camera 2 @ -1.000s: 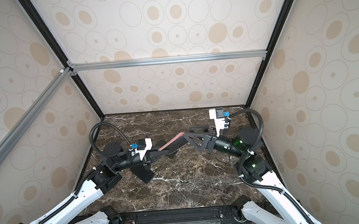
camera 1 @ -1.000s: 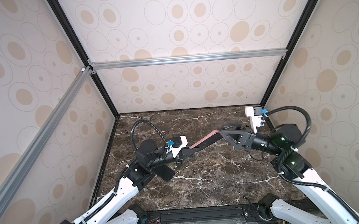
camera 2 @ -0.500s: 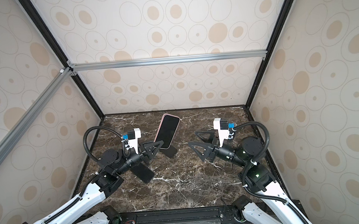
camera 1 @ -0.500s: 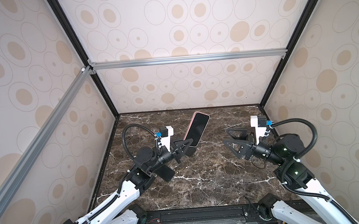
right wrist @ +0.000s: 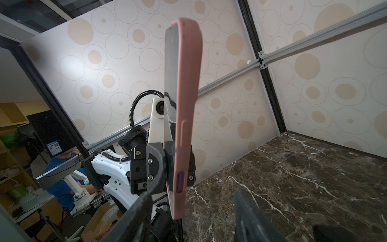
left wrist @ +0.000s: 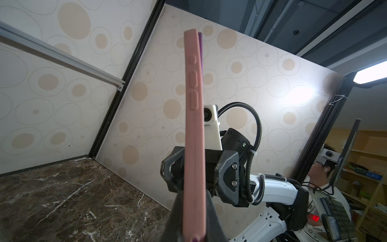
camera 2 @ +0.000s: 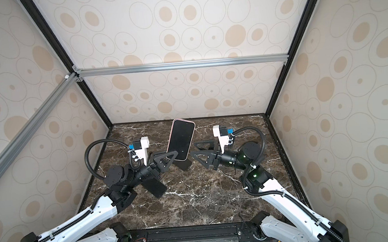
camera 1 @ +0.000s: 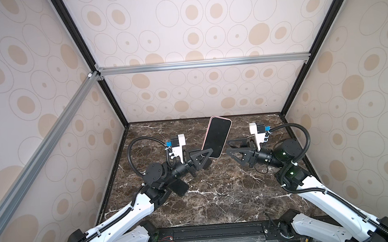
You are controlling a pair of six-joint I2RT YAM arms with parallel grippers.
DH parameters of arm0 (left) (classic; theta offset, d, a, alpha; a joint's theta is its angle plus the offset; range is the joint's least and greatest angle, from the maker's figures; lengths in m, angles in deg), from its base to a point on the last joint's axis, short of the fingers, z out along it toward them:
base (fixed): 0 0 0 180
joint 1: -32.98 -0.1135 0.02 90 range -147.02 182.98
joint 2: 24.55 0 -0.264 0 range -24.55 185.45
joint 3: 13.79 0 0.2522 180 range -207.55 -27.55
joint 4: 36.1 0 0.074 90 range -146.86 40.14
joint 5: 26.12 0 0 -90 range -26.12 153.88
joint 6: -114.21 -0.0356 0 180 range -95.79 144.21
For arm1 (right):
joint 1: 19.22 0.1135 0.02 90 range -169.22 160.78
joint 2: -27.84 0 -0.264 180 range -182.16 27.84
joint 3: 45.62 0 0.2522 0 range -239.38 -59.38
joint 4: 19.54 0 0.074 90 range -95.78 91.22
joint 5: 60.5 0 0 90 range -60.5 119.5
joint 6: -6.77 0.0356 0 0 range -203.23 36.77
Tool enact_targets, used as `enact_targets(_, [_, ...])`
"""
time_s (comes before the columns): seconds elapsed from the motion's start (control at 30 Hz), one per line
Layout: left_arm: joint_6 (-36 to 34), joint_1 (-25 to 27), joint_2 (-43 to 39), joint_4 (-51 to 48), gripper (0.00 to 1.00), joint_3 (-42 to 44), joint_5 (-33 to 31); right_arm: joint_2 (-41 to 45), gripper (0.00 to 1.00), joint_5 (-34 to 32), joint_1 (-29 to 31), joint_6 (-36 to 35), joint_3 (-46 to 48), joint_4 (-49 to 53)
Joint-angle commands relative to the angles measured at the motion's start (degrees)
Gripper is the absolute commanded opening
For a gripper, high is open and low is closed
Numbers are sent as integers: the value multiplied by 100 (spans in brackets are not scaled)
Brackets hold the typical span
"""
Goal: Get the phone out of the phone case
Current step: 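Raise the pink-cased phone upright with the left gripper while the right gripper approaches it, then grip the phone's upper edge with the right gripper beside the left gripper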
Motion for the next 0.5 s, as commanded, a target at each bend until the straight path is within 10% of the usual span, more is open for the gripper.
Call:
enact_targets(0.0, [405, 69, 68, 1303, 0, -126, 246, -112, 64, 156, 204, 69, -36, -668])
enact_targets(0.47, [240, 240, 172, 1150, 0, -300, 411, -274, 46, 718, 478, -410, -332, -544])
